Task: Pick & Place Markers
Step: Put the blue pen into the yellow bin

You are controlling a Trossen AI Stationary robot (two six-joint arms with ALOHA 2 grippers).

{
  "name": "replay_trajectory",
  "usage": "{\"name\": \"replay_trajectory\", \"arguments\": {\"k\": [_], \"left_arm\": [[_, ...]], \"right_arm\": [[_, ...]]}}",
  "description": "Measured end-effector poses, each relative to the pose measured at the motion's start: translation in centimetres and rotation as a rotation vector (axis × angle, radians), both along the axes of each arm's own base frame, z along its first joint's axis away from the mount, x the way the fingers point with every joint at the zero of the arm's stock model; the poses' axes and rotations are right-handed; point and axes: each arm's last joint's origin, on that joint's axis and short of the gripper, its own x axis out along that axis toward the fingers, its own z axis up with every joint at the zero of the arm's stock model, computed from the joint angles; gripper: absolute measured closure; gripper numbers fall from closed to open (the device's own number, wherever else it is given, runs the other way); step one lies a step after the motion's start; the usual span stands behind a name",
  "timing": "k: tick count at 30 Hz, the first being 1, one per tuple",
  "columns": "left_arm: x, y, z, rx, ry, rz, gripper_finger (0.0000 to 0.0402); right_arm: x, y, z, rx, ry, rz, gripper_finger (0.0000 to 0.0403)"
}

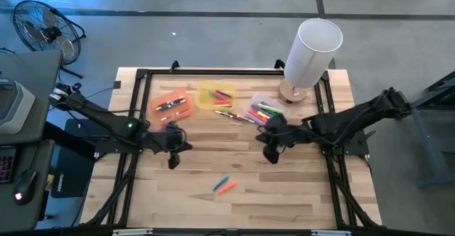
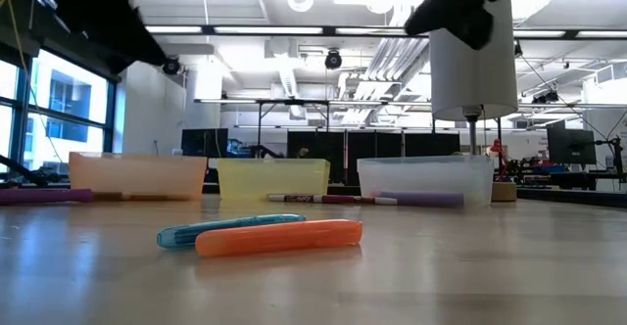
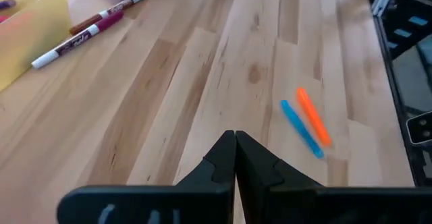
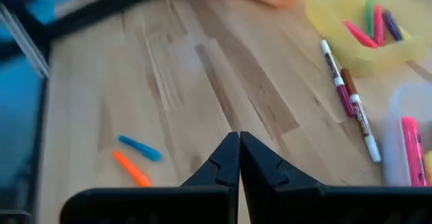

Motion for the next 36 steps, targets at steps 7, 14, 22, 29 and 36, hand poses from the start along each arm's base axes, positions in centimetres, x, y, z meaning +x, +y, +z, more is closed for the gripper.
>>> {"name": "replay_trajectory", "arguments": {"k": [7, 14, 22, 29, 36], "left_arm": [[-3.7, 1.5, -1.6, -0.005, -0.087, -0.049, 0.0401], [-5.6, 2.2, -1.5, -0.037, -0.152, -0.096, 0.0401], [-6.7, 2.6, -1.3, -0.075, -0.163, -0.134, 0.0401], [-6.8, 2.6, -1.5, -0.088, -0.138, -0.153, 0.0401], [-6.8, 2.5, -1.5, -0.104, -0.133, -0.161, 0.0401]], "right_arm": [[6.8, 2.9, -0.3, -0.185, 0.18, 0.103, 0.0403], [13.4, 5.7, -2.4, -0.275, 0.414, 0.374, 0.0398], [17.3, 8.2, -6.3, -0.299, 0.516, 0.638, 0.0334], [18.3, 10.2, -9.9, -0.35, 0.509, 0.803, 0.0291], [18.9, 9.8, -11.8, -0.372, 0.533, 0.813, 0.0294]]}}
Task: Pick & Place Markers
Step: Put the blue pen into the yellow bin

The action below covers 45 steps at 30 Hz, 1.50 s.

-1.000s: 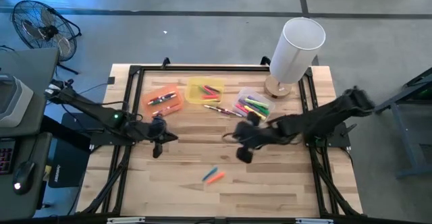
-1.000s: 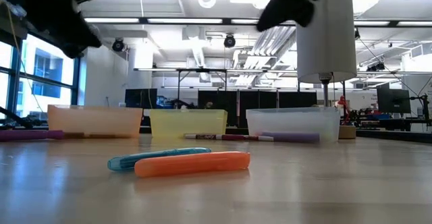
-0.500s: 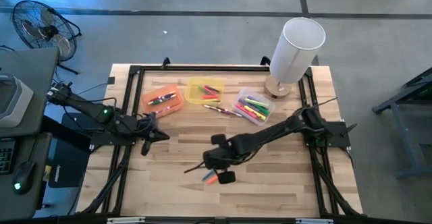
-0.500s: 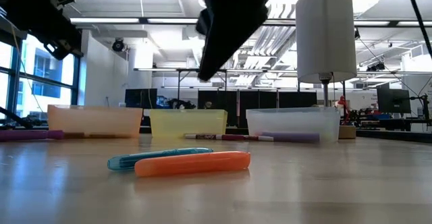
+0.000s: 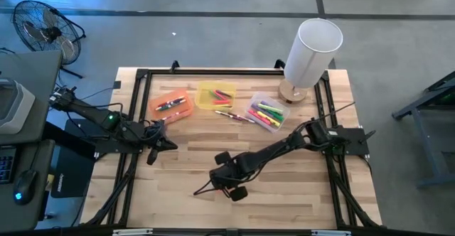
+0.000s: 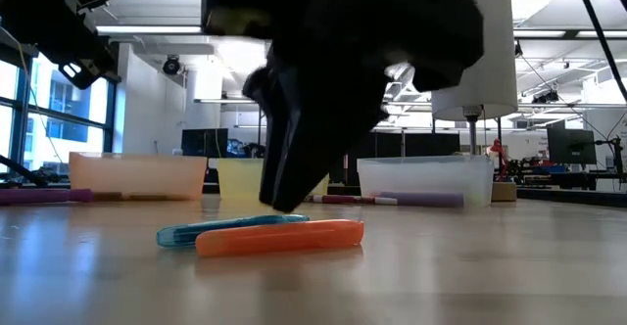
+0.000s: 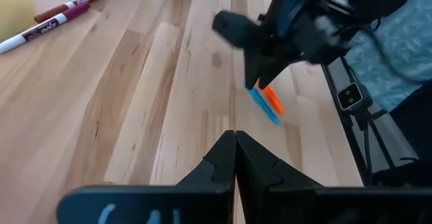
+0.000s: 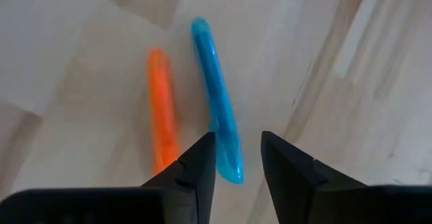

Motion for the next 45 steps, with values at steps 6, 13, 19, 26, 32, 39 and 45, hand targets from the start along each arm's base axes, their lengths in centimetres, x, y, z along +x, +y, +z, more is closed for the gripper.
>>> {"name": "replay_trajectory", "arguments": {"k": [6, 13, 19, 26, 32, 39, 45], "left_arm": [[0.0, 0.0, 0.0, 0.001, 0.003, 0.0, 0.0401], [0.0, 0.0, -0.1, 0.006, 0.011, 0.003, 0.0401], [0.0, 0.1, -0.1, -0.079, 0.022, 0.075, 0.0401], [0.0, 0.1, -0.1, -0.086, 0.02, 0.089, 0.0392], [0.0, 0.3, 0.0, -0.06, 0.005, 0.145, 0.0383], [0.0, 0.3, 0.0, -0.059, 0.002, 0.151, 0.0382], [0.0, 0.5, 0.0, -0.029, -0.011, 0.197, 0.0382]], "right_arm": [[0.4, -0.7, -1.5, -0.003, 0.045, -0.005, 0.0316], [0.6, -2.2, -1.8, -0.001, 0.075, -0.062, 0.0376], [0.2, -5.6, -0.2, 0.094, 0.168, -0.314, 0.038], [0.0, -7.9, 3.9, 0.127, 0.089, -0.347, 0.038], [-0.7, -11.0, 6.4, 0.109, 0.073, -0.361, 0.038], [-1.1, -15.6, 8.4, 0.105, 0.027, -0.386, 0.038], [-1.1, -21.2, 9.5, 0.089, -0.068, -0.496, 0.038]]}}
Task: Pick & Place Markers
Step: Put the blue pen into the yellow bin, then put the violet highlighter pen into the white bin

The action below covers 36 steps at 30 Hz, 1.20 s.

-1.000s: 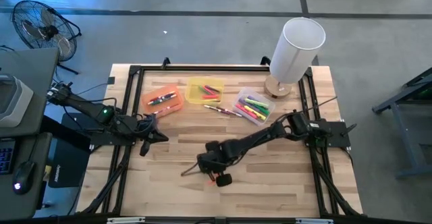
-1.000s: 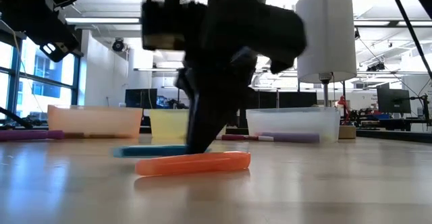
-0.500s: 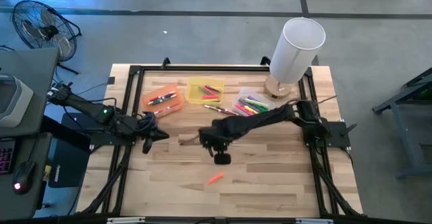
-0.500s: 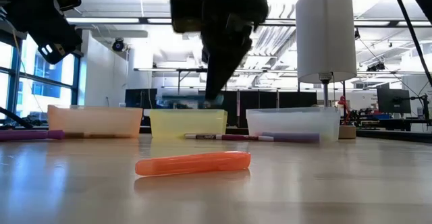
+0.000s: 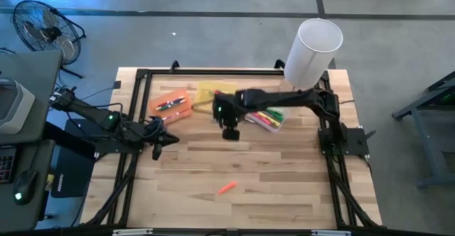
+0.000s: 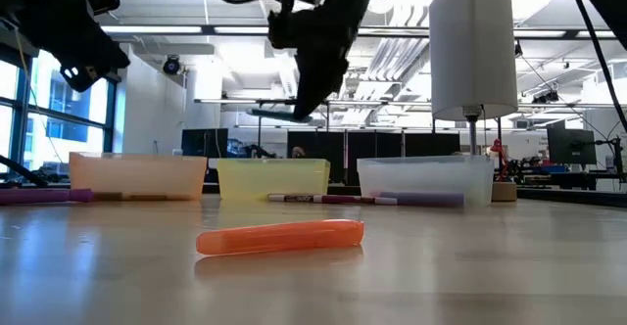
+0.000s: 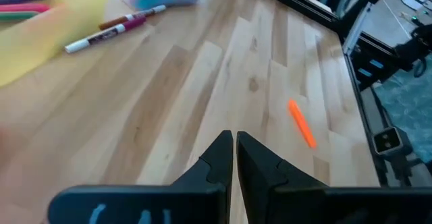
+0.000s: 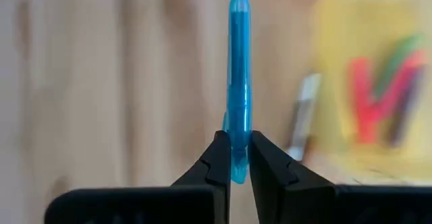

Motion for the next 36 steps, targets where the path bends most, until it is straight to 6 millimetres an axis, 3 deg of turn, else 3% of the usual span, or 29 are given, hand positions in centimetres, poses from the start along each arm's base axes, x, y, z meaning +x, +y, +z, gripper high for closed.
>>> {"name": "replay_trajectory", "arguments": {"k": [7, 14, 18, 25, 32, 36], "left_arm": [[0.0, 0.2, 0.0, 0.051, -0.011, 0.052, 0.0382], [0.0, 0.2, 0.0, 0.056, -0.014, 0.063, 0.0382], [0.0, 0.2, 0.0, 0.033, -0.015, 0.074, 0.0382], [-0.3, 0.4, -0.5, -0.044, 0.03, 0.156, 0.037], [-0.3, 0.4, -0.9, -0.098, 0.078, 0.188, 0.0282], [0.0, 0.3, -1.2, -0.078, 0.109, 0.172, 0.0249]], "right_arm": [[0.3, -6.8, 0.9, -0.103, -0.17, -0.098, 0.038], [0.0, -11.0, -2.8, -0.067, -0.078, -0.118, 0.038], [0.0, -11.5, -3.6, -0.077, -0.059, -0.121, 0.0359], [-0.3, -11.6, -2.6, -0.096, -0.067, -0.171, 0.0299], [-1.8, -10.6, 0.3, 0.037, -0.093, -0.293, 0.03], [-2.3, -8.6, 1.6, 0.121, -0.078, -0.353, 0.0321]]}}
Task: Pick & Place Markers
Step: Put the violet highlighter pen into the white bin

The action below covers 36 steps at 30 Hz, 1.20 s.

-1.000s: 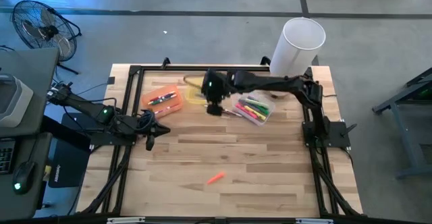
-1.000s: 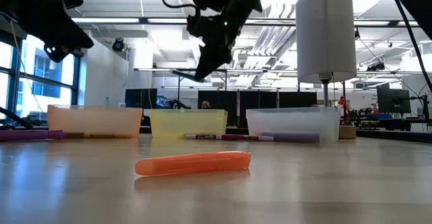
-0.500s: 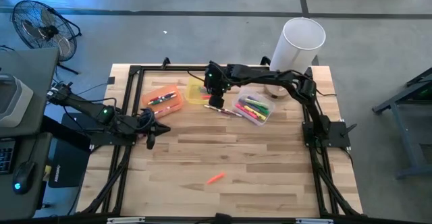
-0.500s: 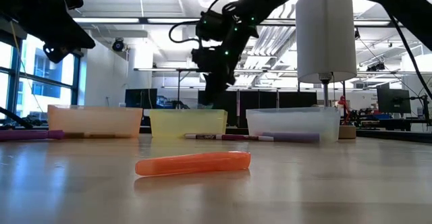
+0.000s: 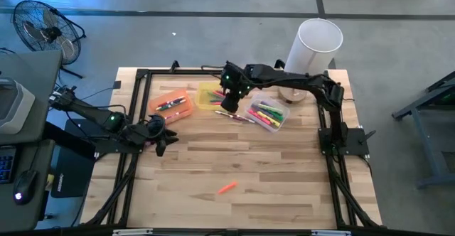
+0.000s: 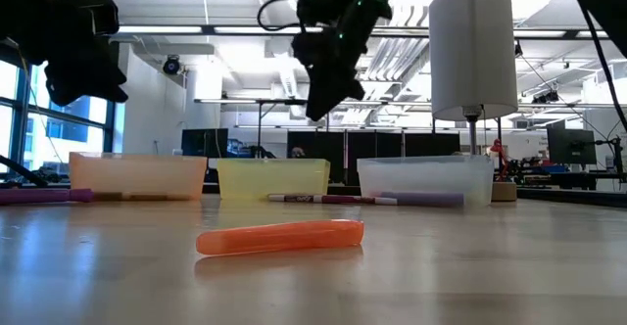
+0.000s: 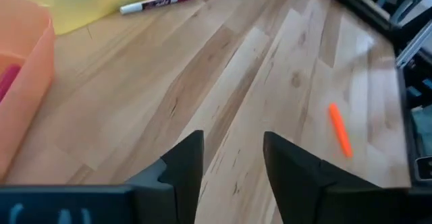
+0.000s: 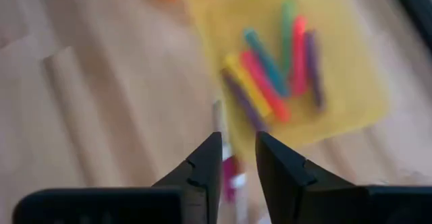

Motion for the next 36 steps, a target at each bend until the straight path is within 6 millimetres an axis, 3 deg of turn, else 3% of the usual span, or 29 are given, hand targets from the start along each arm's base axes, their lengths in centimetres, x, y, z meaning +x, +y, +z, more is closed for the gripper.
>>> {"name": "replay_trajectory", "arguments": {"k": [7, 12, 17, 26, 36], "left_arm": [[1.8, -0.8, -0.9, -0.009, 0.202, 0.066, 0.0245], [2.5, -1.5, -1.5, -0.057, 0.577, 0.161, 0.0245], [3.0, -2.1, -3.2, -0.003, 0.91, 0.195, 0.0245], [4.3, -1.7, -5.8, 0.061, 1.122, 0.216, 0.0245], [5.0, 0.4, -6.5, 0.067, 1.2, 0.247, 0.0245]], "right_arm": [[0.7, 5.5, 0.6, 0.006, 0.03, 0.01, 0.036], [1.3, 9.7, 0.6, -0.048, 0.032, 0.016, 0.038], [1.7, 12.5, 0.7, -0.095, 0.007, 0.009, 0.0388], [1.8, 14.5, 0.8, -0.1, -0.015, -0.025, 0.0389], [1.8, 14.6, 0.8, -0.097, -0.017, -0.034, 0.0391]]}}
